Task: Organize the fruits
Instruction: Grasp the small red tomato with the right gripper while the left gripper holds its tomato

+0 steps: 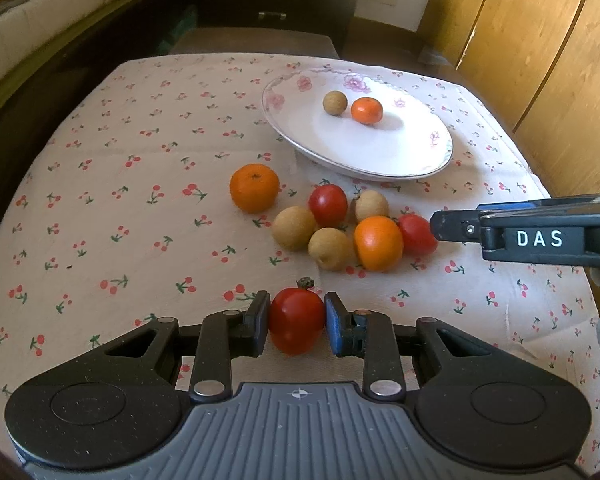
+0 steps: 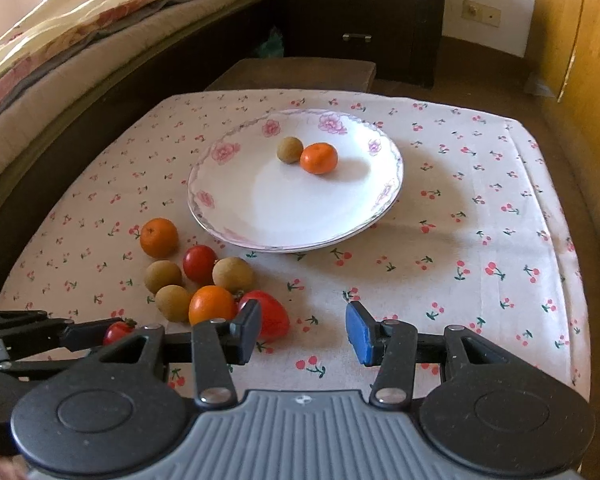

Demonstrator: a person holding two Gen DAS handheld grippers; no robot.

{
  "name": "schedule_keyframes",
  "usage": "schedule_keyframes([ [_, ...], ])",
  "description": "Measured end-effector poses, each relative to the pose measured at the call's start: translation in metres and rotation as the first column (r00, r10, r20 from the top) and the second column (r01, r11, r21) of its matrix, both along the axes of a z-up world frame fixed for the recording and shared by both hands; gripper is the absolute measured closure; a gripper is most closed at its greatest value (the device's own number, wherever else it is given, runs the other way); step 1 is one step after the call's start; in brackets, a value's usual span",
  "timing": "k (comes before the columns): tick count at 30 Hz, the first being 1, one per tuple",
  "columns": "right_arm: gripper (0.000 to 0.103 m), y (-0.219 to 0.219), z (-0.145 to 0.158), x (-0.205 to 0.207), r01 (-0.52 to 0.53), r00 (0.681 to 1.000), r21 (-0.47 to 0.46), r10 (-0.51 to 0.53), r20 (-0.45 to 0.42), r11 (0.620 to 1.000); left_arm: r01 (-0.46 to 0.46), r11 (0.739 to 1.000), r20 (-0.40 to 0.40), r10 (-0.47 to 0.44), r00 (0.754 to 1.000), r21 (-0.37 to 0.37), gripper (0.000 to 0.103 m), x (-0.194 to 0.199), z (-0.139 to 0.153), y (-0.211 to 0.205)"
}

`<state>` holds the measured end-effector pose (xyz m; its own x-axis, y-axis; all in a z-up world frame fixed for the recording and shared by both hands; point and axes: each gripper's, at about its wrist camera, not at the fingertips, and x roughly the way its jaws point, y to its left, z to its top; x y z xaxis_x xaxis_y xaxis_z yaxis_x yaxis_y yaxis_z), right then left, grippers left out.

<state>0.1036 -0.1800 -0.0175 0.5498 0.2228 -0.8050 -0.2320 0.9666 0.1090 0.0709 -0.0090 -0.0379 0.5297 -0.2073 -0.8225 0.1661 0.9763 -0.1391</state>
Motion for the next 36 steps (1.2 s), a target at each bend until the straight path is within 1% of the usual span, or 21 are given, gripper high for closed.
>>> schedule_keyframes([
  [4, 0.056, 0.004, -0.002, 0.005, -0.035, 0.999, -0.01, 0.035, -0.005, 0.999, 0.003, 1.0, -0.001, -0.003, 1.0, -0.011, 0.066, -0.001, 0.0, 0.002],
  [8, 0.056, 0.01, -0.001, 0.003, -0.139, 0.99, -0.043, 0.138, -0.022, 0.989, 0.002, 1.0, -0.008, -0.002, 1.0, -0.024, 0.066, -0.002, 0.001, 0.003],
  [12, 0.056, 0.02, -0.011, 0.002, -0.225, 0.974, -0.1, 0.222, -0.045, 0.969, 0.005, 1.0, -0.01, -0.005, 1.0, -0.029, 0.066, -0.002, 0.001, 0.002],
  [17, 0.056, 0.029, -0.009, 0.007, -0.287, 0.957, -0.124, 0.289, -0.006, 0.95, 0.012, 0.999, -0.01, -0.012, 1.0, -0.034, 0.066, -0.002, 0.001, 0.002],
  [19, 0.056, 0.032, -0.01, 0.011, -0.321, 0.947, -0.131, 0.322, -0.011, 0.938, 0.014, 0.999, -0.01, -0.014, 1.0, -0.035, 0.065, -0.002, 0.001, 0.002],
  [24, 0.056, 0.038, -0.021, 0.018, -0.344, 0.939, -0.144, 0.344, -0.025, 0.928, 0.02, 0.999, -0.006, -0.02, 1.0, -0.031, 0.065, -0.002, 0.001, 0.001],
  [26, 0.06, 0.038, -0.021, 0.017, -0.335, 0.942, -0.133, 0.336, -0.017, 0.933, 0.025, 0.999, -0.002, -0.025, 1.0, -0.023, 0.065, -0.002, 0.001, 0.0],
  [27, 0.066, 0.04, -0.02, 0.016, -0.334, 0.942, -0.136, 0.335, -0.016, 0.933, 0.026, 0.999, -0.001, -0.026, 1.0, -0.02, 0.065, -0.002, 0.001, -0.001],
  [28, 0.07, 0.041, -0.02, 0.015, -0.328, 0.944, -0.149, 0.33, -0.014, 0.933, 0.027, 0.999, -0.001, -0.027, 1.0, -0.019, 0.065, -0.002, 0.001, -0.001],
  [29, 0.071, 0.042, -0.019, 0.013, -0.318, 0.947, -0.161, 0.321, -0.012, 0.934, 0.026, 0.999, -0.002, -0.026, 1.0, -0.02, 0.065, -0.002, 0.001, -0.001],
  [32, 0.071, 0.043, -0.018, 0.01, -0.306, 0.951, -0.17, 0.307, -0.023, 0.937, 0.025, 0.999, -0.005, -0.025, 1.0, -0.022, 0.064, -0.003, 0.001, 0.001],
  [36, 0.071, 0.038, -0.016, 0.005, -0.283, 0.959, -0.159, 0.281, -0.035, 0.946, 0.018, 1.0, 0.002, -0.018, 1.0, -0.014, 0.065, -0.004, 0.001, 0.002],
])
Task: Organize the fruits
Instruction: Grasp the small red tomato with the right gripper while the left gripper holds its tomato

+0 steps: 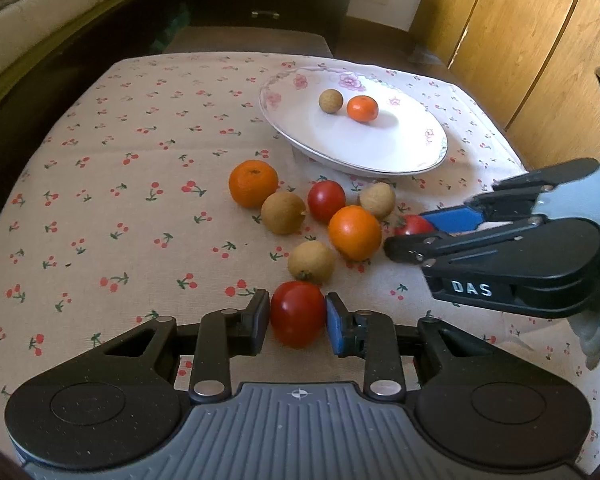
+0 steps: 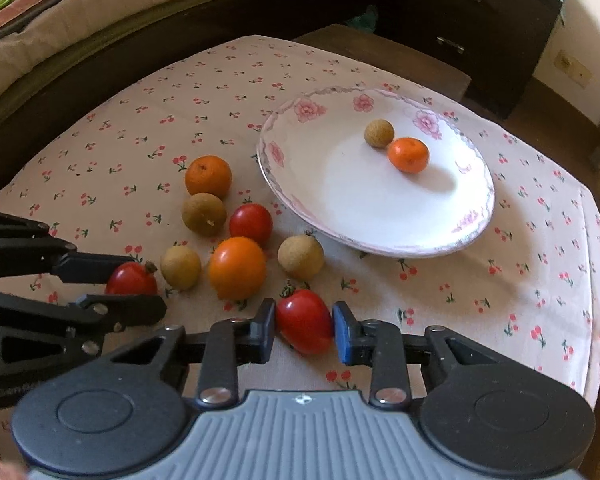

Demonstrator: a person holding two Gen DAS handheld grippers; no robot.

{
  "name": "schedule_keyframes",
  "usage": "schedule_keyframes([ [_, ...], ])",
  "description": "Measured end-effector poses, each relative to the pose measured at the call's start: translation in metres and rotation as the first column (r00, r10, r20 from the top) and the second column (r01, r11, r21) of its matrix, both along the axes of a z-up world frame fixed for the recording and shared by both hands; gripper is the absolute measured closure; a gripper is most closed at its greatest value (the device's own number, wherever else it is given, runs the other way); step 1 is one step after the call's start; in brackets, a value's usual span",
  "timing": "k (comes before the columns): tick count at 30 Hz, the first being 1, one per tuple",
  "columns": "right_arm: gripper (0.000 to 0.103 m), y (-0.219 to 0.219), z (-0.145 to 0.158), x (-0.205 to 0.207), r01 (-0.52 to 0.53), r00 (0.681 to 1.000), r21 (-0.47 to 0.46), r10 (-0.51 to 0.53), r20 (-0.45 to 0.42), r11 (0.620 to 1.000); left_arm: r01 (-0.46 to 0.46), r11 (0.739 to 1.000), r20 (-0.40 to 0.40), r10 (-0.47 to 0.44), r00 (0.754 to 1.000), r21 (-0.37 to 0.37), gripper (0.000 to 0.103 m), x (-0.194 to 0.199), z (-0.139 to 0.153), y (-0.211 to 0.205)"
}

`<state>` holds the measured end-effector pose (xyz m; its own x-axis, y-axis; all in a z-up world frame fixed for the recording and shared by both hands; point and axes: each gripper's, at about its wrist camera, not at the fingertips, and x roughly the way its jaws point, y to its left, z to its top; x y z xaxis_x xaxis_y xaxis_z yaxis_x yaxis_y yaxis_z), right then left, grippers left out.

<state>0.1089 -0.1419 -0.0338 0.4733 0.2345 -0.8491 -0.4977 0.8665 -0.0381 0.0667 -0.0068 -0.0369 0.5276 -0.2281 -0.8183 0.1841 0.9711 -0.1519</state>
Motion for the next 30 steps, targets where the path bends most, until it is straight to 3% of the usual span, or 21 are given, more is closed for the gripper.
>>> schedule_keyframes([
  [13, 0.072, -0.026, 0.005, -0.027, 0.06, 0.998, 0.048, -0.059, -0.038, 0.997, 0.029, 0.999, 0.003, -0.029, 1.0, 0.032, 0.066, -0.007, 0.002, -0.009],
  [22, 0.071, -0.023, -0.001, -0.029, 0.04, 0.999, 0.03, -0.039, -0.032, 0.999, 0.048, 0.998, 0.017, -0.048, 0.999, 0.035, 0.065, -0.008, 0.001, -0.008],
  [30, 0.07, -0.026, -0.003, -0.028, 0.041, 0.999, 0.038, -0.04, -0.024, 0.998, 0.07, 0.991, 0.055, -0.077, 0.996, 0.112, 0.057, -0.012, -0.002, -0.014],
])
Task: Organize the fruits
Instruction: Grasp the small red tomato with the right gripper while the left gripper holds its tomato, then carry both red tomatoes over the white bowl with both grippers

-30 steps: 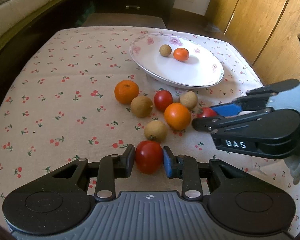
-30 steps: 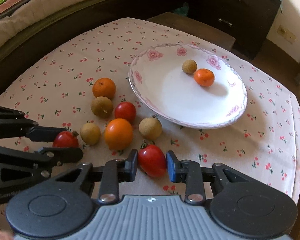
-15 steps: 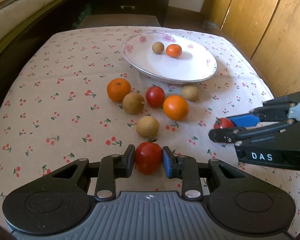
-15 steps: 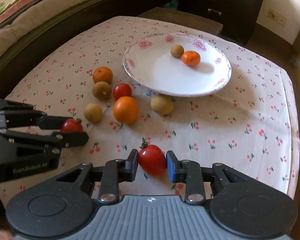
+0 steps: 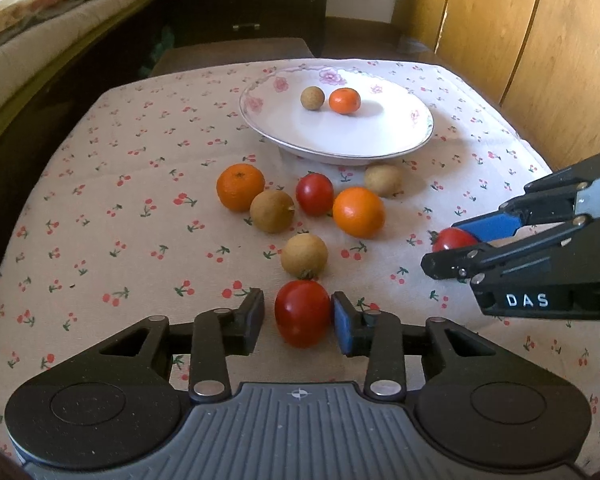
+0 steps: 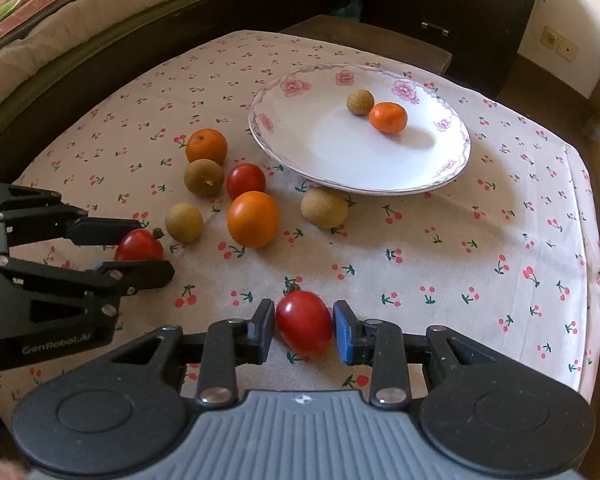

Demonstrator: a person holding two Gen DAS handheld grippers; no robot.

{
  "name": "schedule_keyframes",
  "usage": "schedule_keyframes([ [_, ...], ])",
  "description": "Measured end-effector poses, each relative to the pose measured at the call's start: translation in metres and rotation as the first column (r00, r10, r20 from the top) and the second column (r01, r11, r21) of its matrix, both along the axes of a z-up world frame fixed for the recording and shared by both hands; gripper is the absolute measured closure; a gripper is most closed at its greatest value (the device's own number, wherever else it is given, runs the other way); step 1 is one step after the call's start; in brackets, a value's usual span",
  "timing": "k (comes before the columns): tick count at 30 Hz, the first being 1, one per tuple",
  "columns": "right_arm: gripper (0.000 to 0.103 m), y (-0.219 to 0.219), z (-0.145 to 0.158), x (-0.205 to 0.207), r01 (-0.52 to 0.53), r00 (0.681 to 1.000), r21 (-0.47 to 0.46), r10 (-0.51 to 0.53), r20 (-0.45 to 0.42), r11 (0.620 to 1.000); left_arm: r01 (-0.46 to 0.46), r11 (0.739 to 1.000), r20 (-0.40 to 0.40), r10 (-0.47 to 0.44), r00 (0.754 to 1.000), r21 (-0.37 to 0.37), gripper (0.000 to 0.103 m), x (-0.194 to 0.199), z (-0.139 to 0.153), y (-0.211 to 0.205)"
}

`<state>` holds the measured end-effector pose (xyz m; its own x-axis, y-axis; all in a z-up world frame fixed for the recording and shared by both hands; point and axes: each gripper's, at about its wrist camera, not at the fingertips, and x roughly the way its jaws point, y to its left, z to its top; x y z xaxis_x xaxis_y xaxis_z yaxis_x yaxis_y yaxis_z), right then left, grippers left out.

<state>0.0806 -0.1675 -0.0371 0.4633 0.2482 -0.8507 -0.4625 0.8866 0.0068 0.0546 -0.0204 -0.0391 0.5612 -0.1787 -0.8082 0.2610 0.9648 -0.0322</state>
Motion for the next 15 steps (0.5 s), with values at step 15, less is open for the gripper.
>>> schedule_keyframes([
  [15, 0.075, -0.005, 0.014, -0.01, 0.061, 0.998, 0.031, -0.06, -0.012, 0.998, -0.025, 0.998, -0.023, 0.024, 0.999, -0.056, 0.066, -0.004, 0.009, -0.002],
])
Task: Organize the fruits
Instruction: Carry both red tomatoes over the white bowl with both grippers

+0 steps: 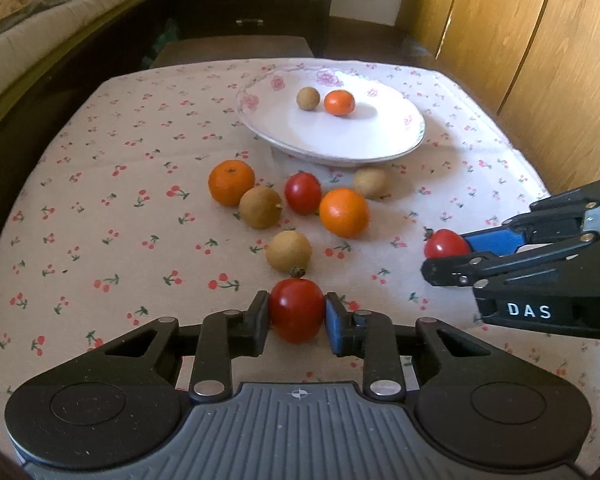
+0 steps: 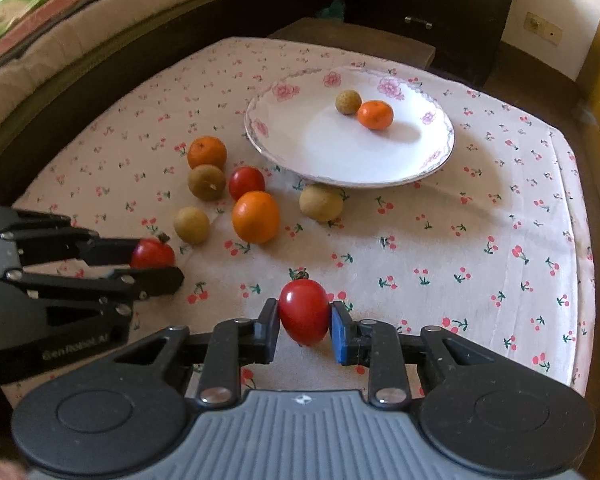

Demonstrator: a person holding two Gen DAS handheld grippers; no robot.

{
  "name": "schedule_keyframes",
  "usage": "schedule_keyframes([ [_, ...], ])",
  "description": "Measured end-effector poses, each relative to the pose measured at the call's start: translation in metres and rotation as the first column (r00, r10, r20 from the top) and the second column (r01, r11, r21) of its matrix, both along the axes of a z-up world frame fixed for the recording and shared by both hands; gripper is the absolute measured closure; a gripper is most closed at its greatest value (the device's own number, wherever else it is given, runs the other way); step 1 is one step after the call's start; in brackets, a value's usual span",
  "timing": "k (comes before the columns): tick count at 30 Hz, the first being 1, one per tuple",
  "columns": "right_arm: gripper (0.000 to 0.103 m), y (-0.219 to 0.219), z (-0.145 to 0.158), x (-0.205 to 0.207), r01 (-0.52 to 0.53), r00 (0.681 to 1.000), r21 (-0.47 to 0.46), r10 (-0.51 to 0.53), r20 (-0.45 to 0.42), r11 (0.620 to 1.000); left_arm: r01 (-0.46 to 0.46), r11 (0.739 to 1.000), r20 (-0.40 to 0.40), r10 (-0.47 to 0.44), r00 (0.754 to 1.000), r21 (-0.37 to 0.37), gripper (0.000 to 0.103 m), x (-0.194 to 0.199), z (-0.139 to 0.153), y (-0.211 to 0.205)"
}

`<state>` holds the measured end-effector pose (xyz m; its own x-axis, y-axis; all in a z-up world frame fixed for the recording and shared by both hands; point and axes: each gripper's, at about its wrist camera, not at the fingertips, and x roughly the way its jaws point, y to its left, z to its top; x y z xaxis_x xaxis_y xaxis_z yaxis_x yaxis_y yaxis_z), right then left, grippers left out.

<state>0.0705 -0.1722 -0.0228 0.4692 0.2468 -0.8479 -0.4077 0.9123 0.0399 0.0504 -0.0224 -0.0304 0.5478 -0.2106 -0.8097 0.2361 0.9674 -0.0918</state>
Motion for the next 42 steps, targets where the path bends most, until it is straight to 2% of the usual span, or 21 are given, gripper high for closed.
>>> schedule_keyframes([
  [15, 0.075, -0.006, 0.031, 0.021, 0.047, 0.996, 0.08, -0.053, 0.074, 0.996, -0.021, 0.997, 0.071, 0.027, 0.997, -0.079, 0.066, 0.028, 0.032, -0.01],
  [24, 0.075, -0.011, 0.036, 0.042, 0.077, 0.992, 0.105, -0.087, 0.089, 0.992, -0.022, 0.996, 0.096, 0.031, 0.995, -0.091, 0.066, 0.053, 0.041, -0.018],
  [42, 0.074, -0.016, 0.037, 0.066, 0.123, 0.987, 0.119, -0.134, 0.09, 0.985, -0.032, 0.997, 0.111, 0.039, 0.993, -0.066, 0.068, 0.075, 0.042, -0.028],
])
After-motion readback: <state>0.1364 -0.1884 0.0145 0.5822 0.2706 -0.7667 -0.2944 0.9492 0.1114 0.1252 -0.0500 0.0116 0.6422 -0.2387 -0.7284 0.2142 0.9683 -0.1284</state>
